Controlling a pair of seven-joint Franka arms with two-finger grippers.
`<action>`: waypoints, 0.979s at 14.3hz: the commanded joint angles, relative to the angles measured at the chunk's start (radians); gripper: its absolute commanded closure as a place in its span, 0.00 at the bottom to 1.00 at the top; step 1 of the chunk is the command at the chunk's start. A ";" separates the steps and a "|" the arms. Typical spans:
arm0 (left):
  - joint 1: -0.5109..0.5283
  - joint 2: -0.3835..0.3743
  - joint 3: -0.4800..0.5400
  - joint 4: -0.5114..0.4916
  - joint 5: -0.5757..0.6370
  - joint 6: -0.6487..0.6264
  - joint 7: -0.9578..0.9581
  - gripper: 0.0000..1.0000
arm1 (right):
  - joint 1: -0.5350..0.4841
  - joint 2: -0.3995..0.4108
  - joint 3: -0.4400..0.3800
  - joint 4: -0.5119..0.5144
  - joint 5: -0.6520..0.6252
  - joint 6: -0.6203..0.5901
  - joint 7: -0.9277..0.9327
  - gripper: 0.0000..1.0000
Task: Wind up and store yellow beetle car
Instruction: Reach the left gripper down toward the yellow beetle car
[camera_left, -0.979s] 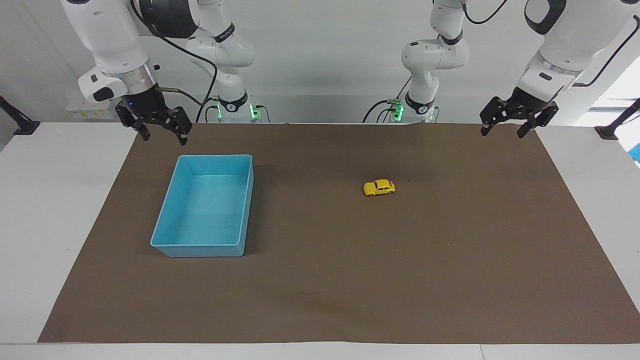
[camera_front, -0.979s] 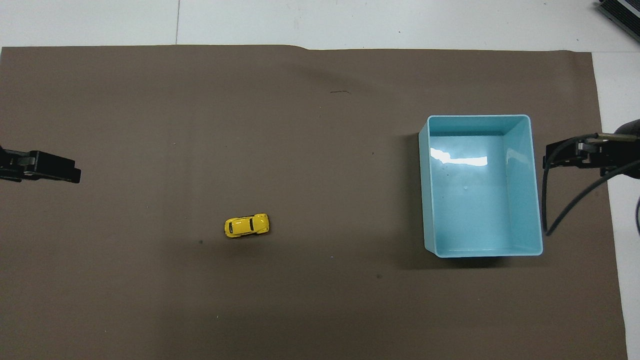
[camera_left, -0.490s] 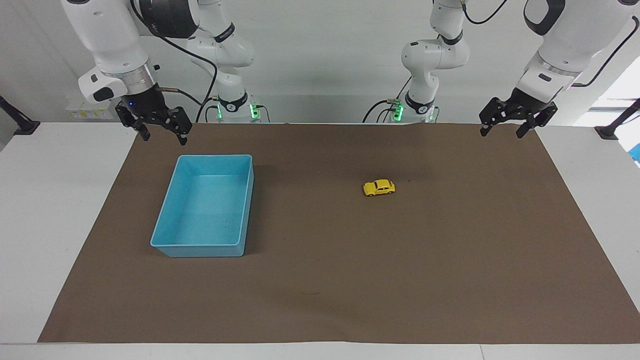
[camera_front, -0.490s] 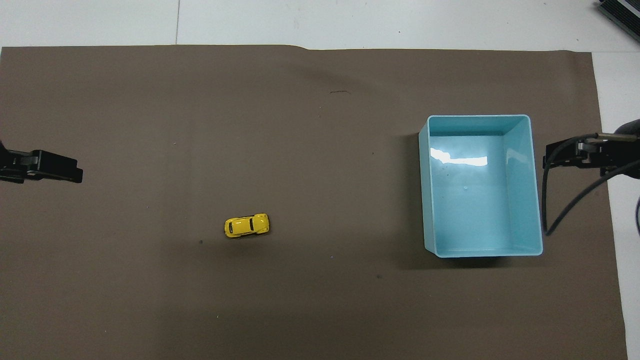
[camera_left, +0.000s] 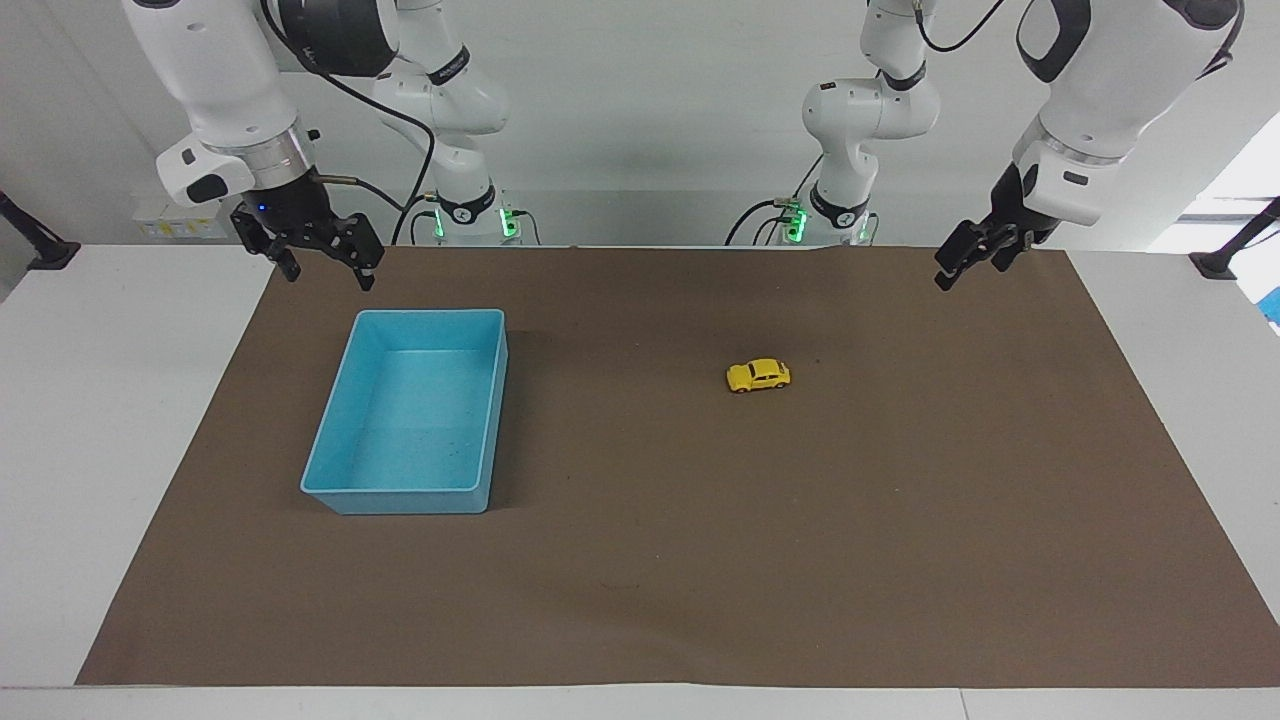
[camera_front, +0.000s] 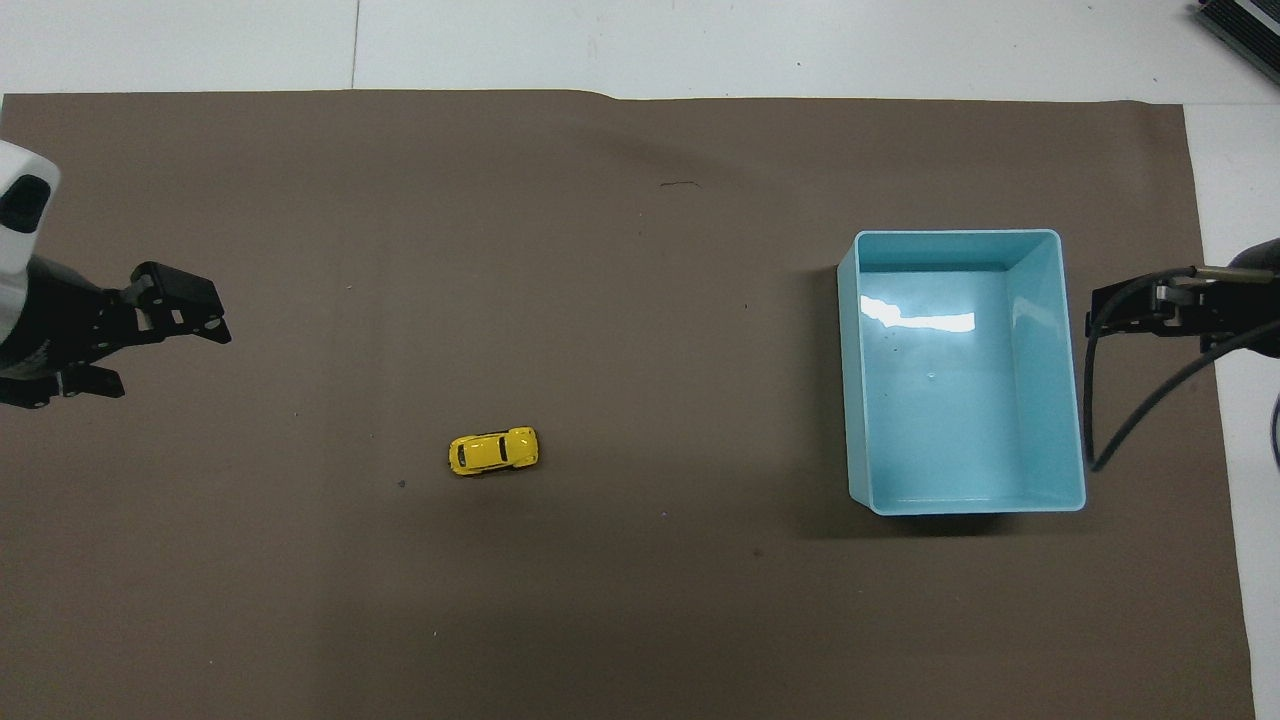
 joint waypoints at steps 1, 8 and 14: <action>-0.063 -0.012 0.015 -0.050 -0.008 0.036 -0.236 0.00 | -0.013 -0.004 0.006 -0.006 0.007 0.002 -0.017 0.00; -0.117 0.017 0.015 -0.117 -0.041 0.211 -1.023 0.00 | -0.013 -0.004 0.006 -0.006 0.007 0.002 -0.019 0.00; -0.137 0.025 0.014 -0.269 -0.060 0.362 -1.322 0.00 | -0.013 -0.004 0.005 -0.006 0.007 0.002 -0.017 0.00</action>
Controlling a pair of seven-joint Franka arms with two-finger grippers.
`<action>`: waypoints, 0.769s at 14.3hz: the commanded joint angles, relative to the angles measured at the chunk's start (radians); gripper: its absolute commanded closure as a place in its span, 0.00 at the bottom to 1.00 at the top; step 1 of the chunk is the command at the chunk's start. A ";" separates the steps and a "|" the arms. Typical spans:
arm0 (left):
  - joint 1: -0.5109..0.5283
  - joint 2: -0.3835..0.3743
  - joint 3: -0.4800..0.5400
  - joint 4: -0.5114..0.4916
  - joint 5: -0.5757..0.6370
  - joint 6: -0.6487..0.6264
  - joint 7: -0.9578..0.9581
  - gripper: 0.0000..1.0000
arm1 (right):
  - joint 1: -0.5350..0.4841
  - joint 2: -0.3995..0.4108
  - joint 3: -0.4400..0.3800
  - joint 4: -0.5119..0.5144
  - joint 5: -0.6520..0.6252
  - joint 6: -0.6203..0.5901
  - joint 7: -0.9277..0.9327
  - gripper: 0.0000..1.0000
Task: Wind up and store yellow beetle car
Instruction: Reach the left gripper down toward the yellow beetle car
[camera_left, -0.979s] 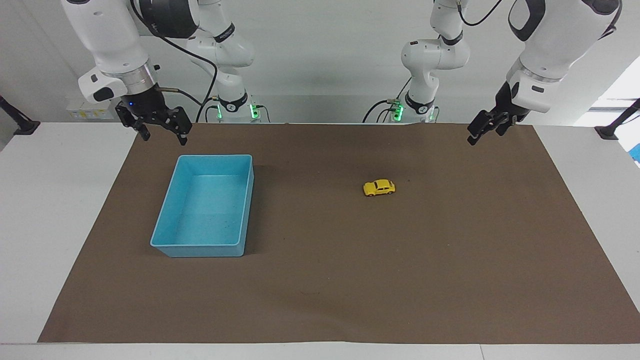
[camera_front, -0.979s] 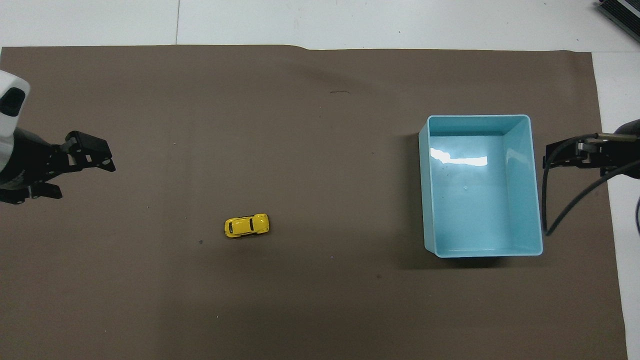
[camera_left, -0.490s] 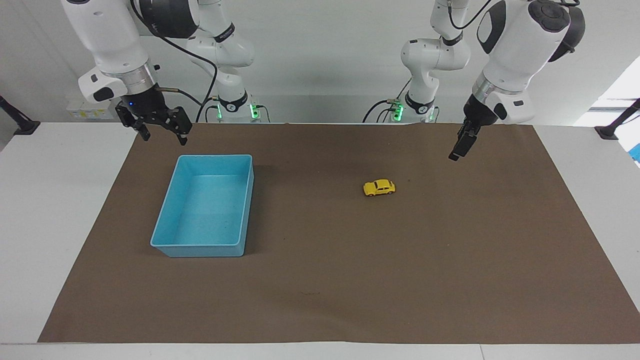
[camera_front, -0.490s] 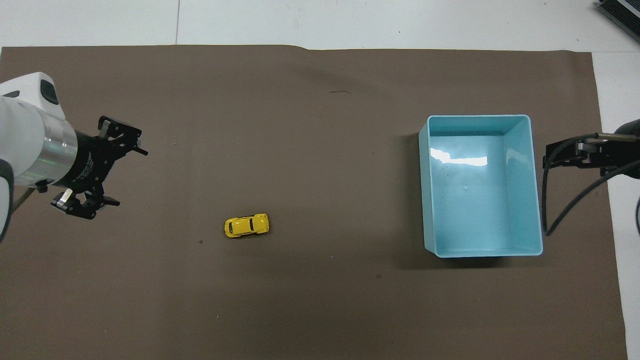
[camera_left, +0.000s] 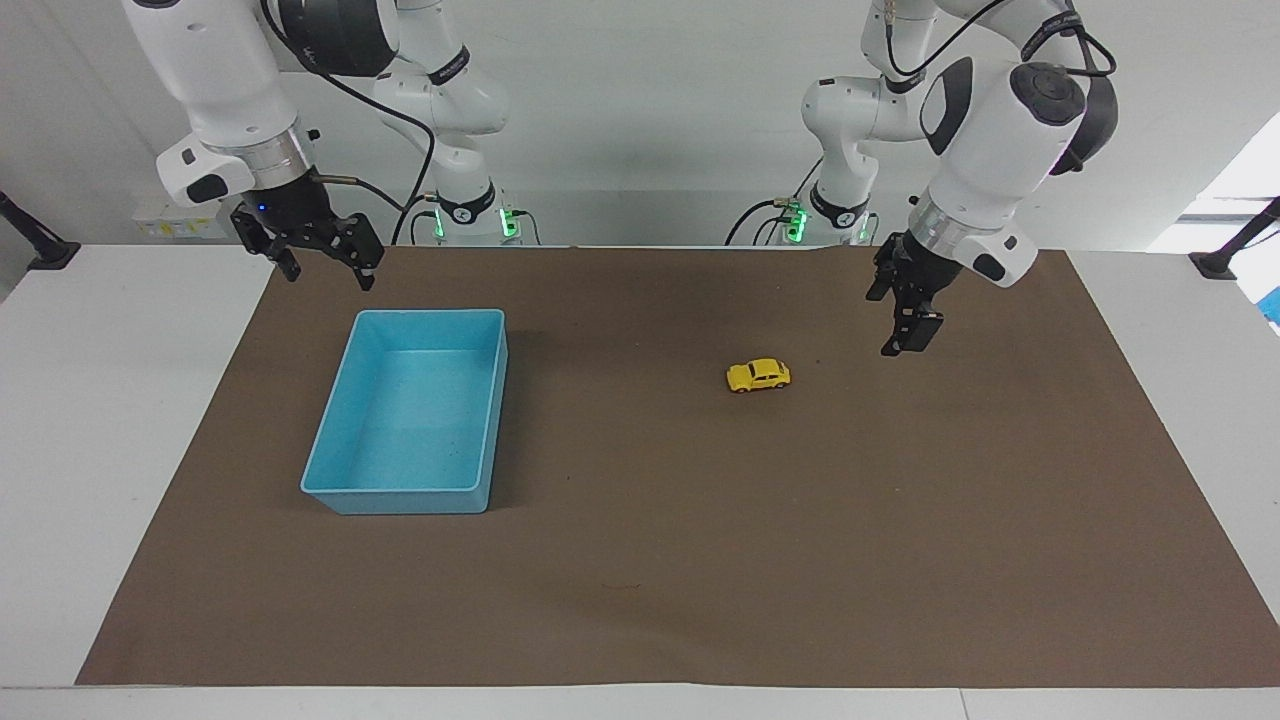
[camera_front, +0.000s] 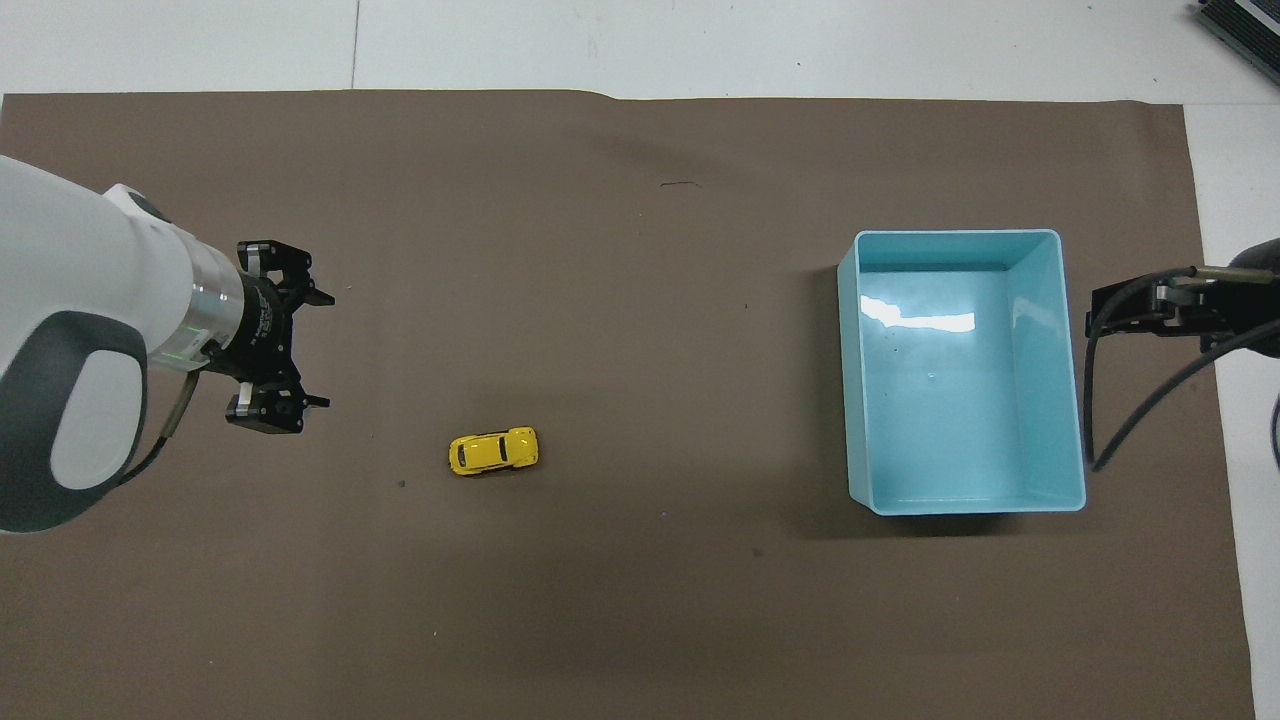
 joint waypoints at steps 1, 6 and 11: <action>-0.027 -0.016 0.020 -0.098 -0.013 0.100 -0.170 0.00 | -0.013 -0.004 0.006 -0.006 0.007 0.002 -0.017 0.00; -0.100 -0.003 0.020 -0.251 -0.016 0.271 -0.358 0.00 | -0.013 -0.004 0.006 -0.006 0.007 0.002 -0.017 0.00; -0.178 0.054 0.020 -0.331 -0.016 0.410 -0.478 0.00 | -0.013 -0.004 0.006 -0.006 0.007 0.002 -0.017 0.00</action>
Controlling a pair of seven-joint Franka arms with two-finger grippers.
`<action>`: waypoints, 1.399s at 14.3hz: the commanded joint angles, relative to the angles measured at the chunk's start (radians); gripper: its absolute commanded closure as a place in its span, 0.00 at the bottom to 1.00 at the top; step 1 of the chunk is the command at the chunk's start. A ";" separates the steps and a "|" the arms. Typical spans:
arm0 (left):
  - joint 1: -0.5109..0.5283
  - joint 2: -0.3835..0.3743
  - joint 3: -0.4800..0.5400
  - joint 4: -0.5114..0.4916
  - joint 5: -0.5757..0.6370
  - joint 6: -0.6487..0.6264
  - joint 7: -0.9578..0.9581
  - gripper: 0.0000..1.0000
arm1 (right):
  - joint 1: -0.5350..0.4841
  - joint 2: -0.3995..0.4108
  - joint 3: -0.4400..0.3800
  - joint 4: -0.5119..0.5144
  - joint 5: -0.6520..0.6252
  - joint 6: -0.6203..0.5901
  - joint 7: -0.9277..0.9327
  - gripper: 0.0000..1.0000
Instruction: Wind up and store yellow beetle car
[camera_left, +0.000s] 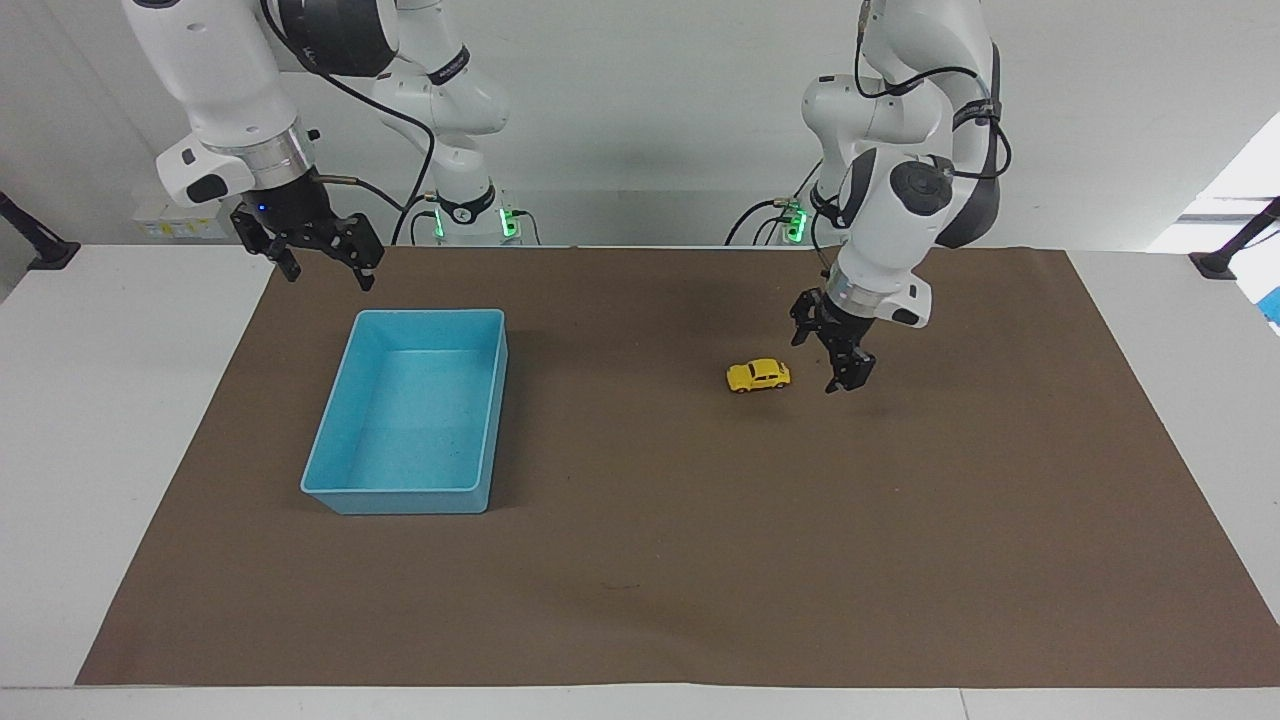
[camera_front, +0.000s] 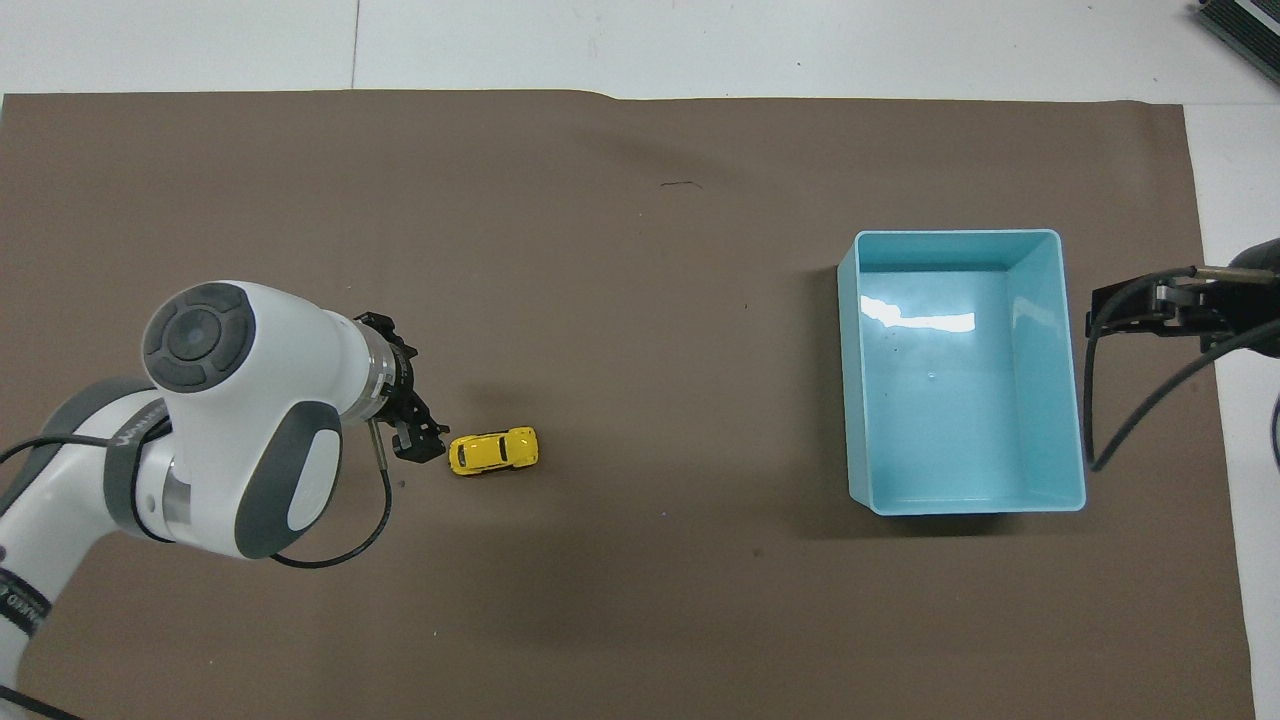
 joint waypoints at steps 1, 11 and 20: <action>-0.071 -0.007 0.022 -0.093 -0.011 0.108 -0.047 0.00 | -0.013 -0.004 0.006 -0.006 0.007 0.002 -0.017 0.00; -0.157 0.010 0.022 -0.207 -0.010 0.248 -0.050 0.00 | -0.013 -0.006 0.006 -0.006 0.007 0.002 -0.017 0.00; -0.147 0.004 0.023 -0.239 -0.010 0.250 0.035 1.00 | -0.013 -0.004 0.006 -0.006 0.007 0.003 -0.017 0.00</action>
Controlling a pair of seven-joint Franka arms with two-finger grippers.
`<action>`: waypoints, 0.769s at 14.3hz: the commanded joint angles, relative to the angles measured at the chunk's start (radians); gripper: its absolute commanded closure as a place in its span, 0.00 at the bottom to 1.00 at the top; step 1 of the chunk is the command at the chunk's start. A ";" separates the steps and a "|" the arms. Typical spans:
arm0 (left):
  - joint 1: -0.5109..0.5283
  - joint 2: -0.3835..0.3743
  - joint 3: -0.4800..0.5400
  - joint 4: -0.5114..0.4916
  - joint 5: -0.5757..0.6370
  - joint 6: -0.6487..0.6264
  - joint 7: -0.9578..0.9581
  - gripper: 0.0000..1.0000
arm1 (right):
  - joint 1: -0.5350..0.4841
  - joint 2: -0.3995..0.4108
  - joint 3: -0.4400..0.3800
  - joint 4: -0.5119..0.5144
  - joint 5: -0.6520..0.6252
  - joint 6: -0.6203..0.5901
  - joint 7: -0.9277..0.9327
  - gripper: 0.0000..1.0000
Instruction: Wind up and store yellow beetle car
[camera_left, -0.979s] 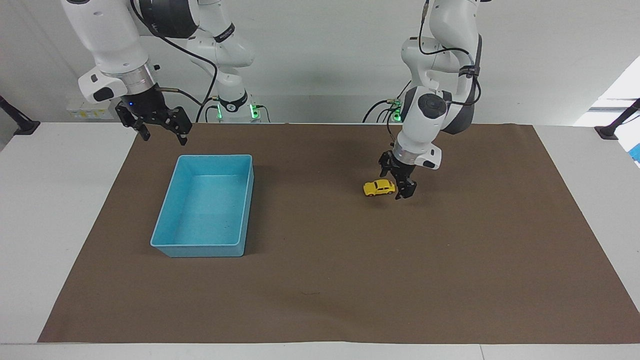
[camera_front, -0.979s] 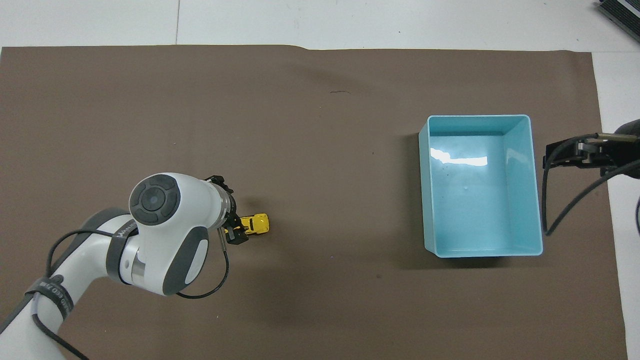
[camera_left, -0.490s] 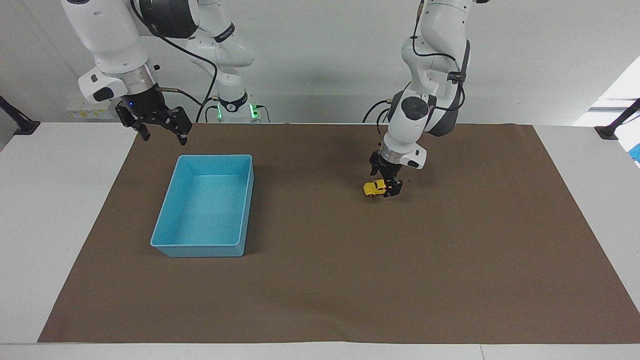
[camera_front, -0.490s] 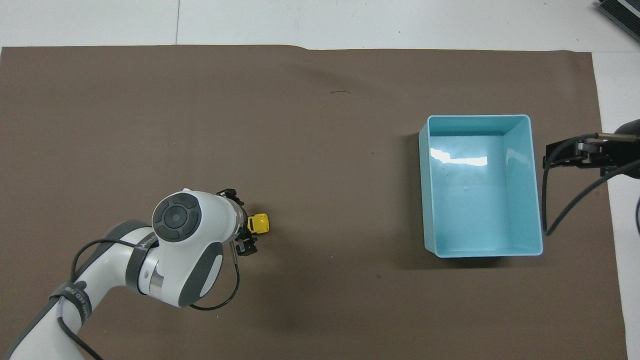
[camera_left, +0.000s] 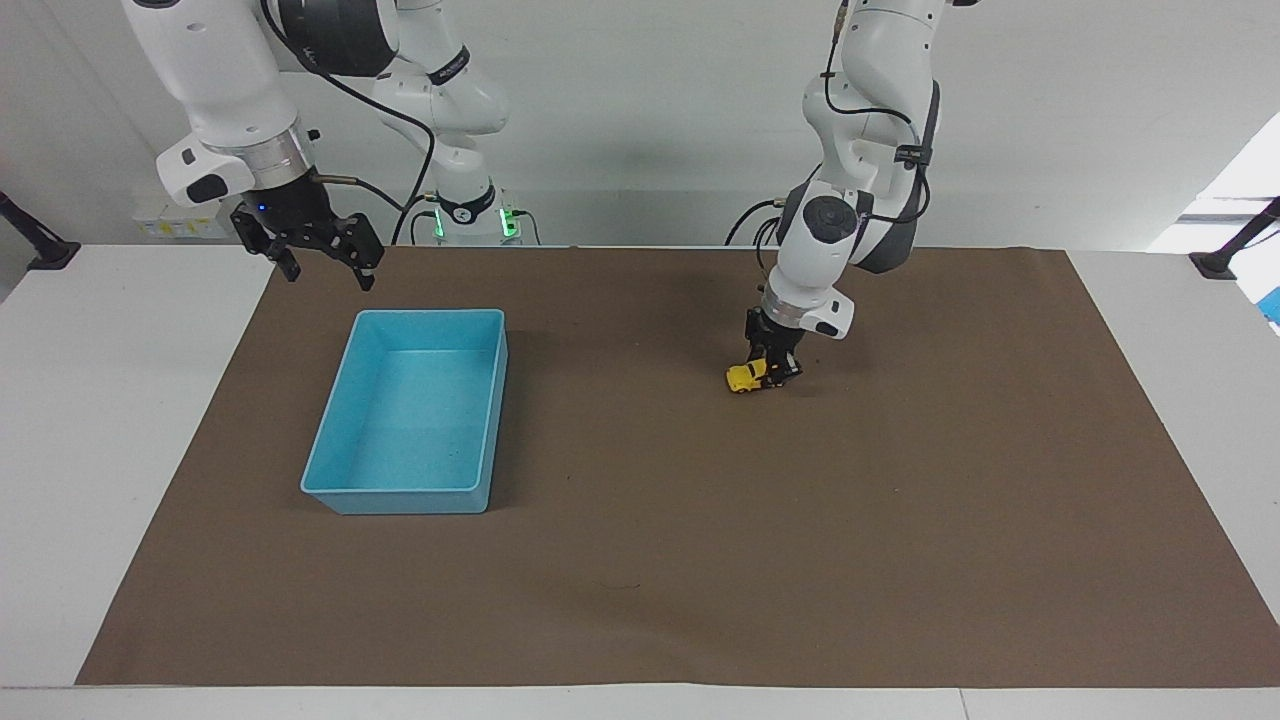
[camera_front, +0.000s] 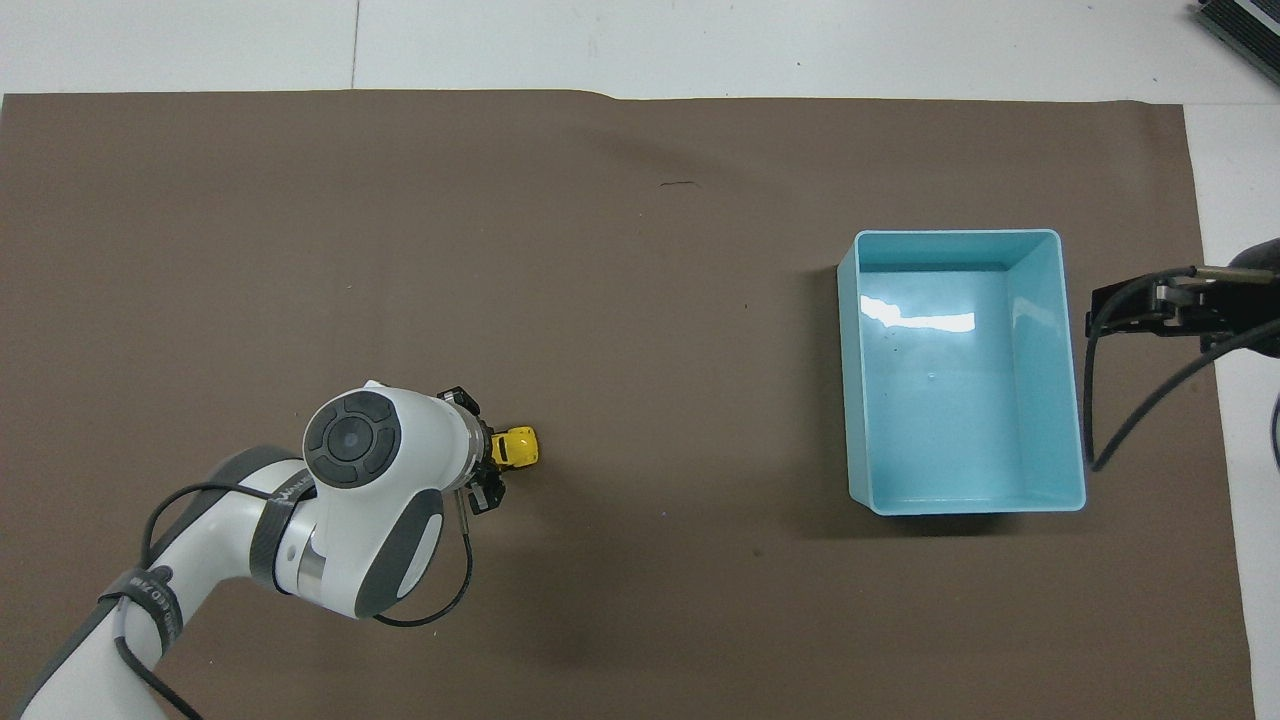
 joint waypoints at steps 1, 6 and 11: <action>-0.010 -0.027 0.018 -0.048 -0.010 0.018 0.049 1.00 | -0.013 -0.006 0.005 -0.006 0.007 0.002 -0.017 0.00; 0.071 -0.052 0.021 -0.103 -0.010 0.017 0.183 1.00 | -0.013 -0.004 0.006 -0.006 0.007 0.002 -0.017 0.00; 0.215 -0.053 0.021 -0.120 -0.010 0.015 0.269 1.00 | -0.013 -0.006 0.005 -0.006 0.007 0.002 -0.017 0.00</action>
